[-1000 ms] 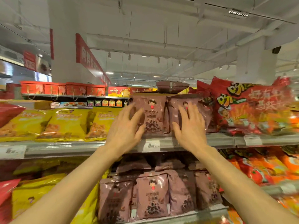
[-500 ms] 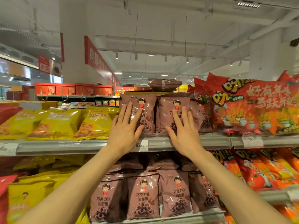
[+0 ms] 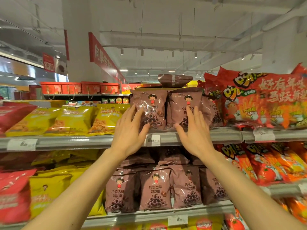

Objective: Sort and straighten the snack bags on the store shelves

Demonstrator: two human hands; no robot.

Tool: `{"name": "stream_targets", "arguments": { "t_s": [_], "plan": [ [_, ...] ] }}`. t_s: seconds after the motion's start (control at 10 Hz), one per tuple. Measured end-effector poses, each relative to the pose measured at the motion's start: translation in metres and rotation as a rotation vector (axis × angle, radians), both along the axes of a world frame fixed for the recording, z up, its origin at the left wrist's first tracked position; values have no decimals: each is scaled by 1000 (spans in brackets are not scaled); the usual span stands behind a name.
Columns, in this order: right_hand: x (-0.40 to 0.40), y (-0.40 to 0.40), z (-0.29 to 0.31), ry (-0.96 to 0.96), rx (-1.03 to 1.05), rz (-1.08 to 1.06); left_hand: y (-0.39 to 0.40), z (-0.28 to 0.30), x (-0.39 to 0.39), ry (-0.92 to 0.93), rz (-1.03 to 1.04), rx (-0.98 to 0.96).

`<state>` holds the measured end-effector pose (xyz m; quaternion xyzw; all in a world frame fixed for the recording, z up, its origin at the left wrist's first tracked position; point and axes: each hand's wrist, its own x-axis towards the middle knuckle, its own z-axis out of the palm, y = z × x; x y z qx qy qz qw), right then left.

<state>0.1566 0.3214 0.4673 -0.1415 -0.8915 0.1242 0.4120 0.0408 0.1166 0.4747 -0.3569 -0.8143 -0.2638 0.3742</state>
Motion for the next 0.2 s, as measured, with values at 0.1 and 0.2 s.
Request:
{"name": "stream_targets", "arguments": {
  "t_s": [0.1,0.2],
  "plan": [
    [17,-18,-5,21,-28,32,-24,-12,12,-51,-75,52],
    [35,-39,-11,78,-65,59,-53,-23,29,-101,-134,80]
  ]
}}
